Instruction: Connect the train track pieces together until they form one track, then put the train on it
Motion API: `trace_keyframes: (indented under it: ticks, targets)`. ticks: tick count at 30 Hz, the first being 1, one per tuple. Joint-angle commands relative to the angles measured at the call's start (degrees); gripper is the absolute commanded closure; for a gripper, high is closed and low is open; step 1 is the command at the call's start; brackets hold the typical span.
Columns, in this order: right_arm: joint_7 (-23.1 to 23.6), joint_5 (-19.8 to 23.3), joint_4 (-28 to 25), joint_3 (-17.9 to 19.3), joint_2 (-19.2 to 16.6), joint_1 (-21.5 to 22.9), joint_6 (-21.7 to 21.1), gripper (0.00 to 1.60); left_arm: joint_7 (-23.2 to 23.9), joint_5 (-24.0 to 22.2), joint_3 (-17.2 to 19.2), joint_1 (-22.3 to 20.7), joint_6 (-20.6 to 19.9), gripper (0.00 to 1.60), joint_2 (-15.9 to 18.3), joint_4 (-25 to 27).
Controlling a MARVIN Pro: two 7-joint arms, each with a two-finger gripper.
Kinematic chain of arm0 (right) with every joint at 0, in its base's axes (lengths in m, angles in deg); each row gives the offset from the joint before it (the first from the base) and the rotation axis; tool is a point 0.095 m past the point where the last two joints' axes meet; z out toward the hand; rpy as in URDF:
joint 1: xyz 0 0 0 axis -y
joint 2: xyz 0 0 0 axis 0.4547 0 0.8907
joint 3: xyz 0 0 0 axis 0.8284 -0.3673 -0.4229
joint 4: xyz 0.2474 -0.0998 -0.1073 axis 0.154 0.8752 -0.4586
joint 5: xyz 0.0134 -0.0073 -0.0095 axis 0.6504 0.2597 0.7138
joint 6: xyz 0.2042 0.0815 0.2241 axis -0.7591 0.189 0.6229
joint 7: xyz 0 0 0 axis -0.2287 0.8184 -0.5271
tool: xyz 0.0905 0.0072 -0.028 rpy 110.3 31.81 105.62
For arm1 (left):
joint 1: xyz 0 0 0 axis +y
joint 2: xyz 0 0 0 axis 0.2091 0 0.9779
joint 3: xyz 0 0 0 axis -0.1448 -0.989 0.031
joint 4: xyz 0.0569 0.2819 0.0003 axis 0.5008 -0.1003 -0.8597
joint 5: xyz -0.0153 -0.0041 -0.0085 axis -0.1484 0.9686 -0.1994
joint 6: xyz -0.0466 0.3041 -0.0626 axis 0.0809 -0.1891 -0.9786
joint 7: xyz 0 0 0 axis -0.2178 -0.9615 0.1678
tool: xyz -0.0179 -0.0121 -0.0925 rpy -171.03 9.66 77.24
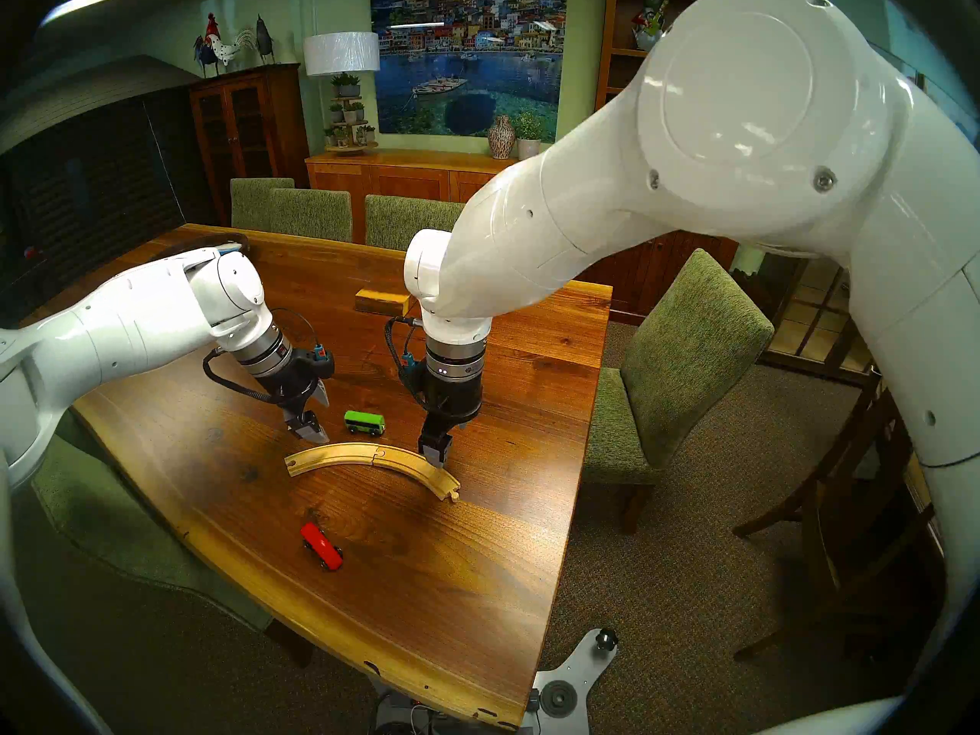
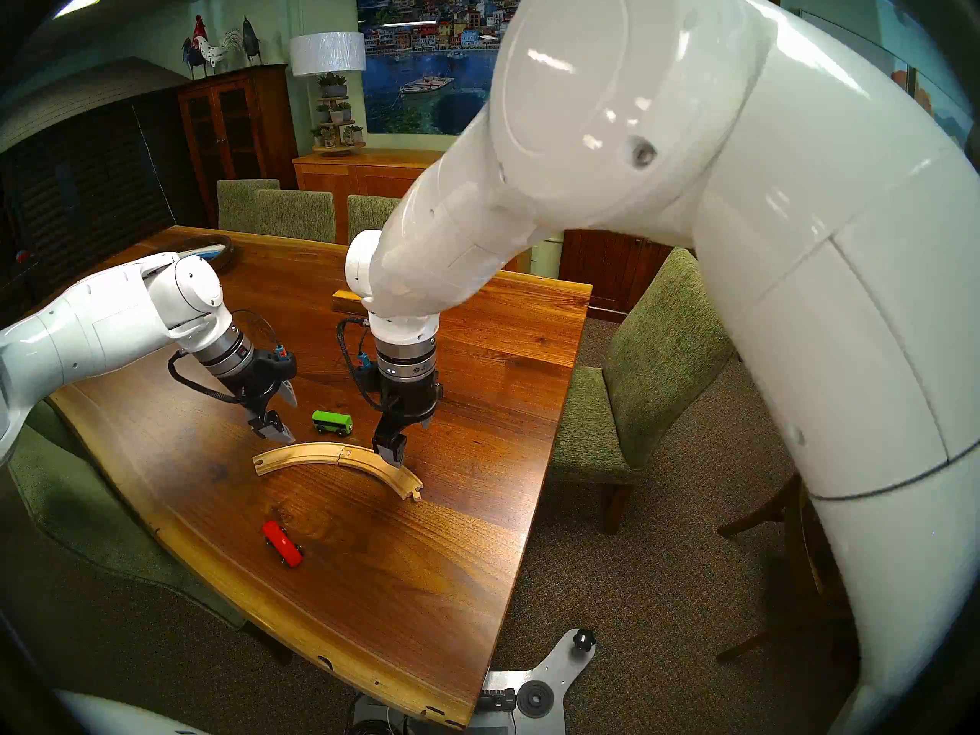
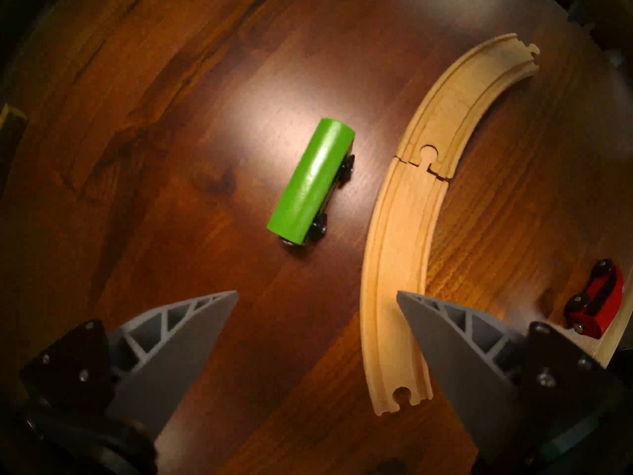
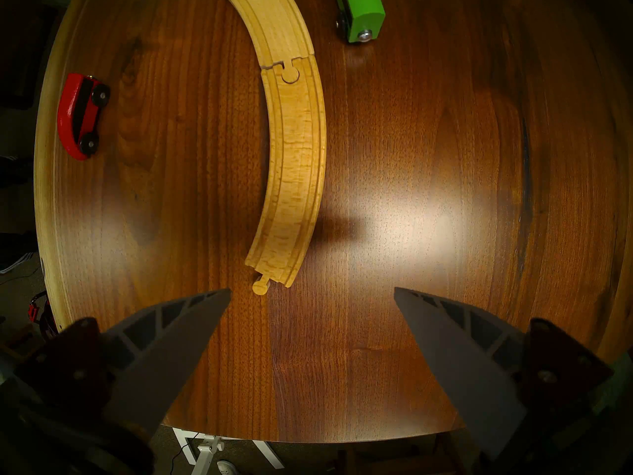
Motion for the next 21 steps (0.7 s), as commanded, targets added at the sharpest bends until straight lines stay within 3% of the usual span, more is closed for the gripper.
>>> trace_keyframes:
  ticks: [1, 4, 6, 21]
  targets:
    - [0.10, -0.16, 0.69, -0.04, -0.65, 1.78, -0.09, 0.00, 1.15, 1.35, 0.83, -2.77, 3.87, 0.00, -5.81, -4.54]
    - [0.11, -0.17, 0.68, -0.04, -0.66, 1.80, -0.10, 0.00, 1.88, 2.81, 0.34, -2.70, 6.48, 0.00, -8.36, -7.15]
    - [0.11, -0.17, 0.68, -0.04, -0.65, 1.79, -0.10, 0.00, 1.72, 2.78, 0.46, -2.61, 6.50, 0.00, -8.33, -6.86]
    - [0.16, -0.22, 0.65, -0.02, -0.67, 1.84, -0.11, 0.00, 4.65, 5.19, 0.05, -1.90, 12.28, 0.00, -18.66, -19.34]
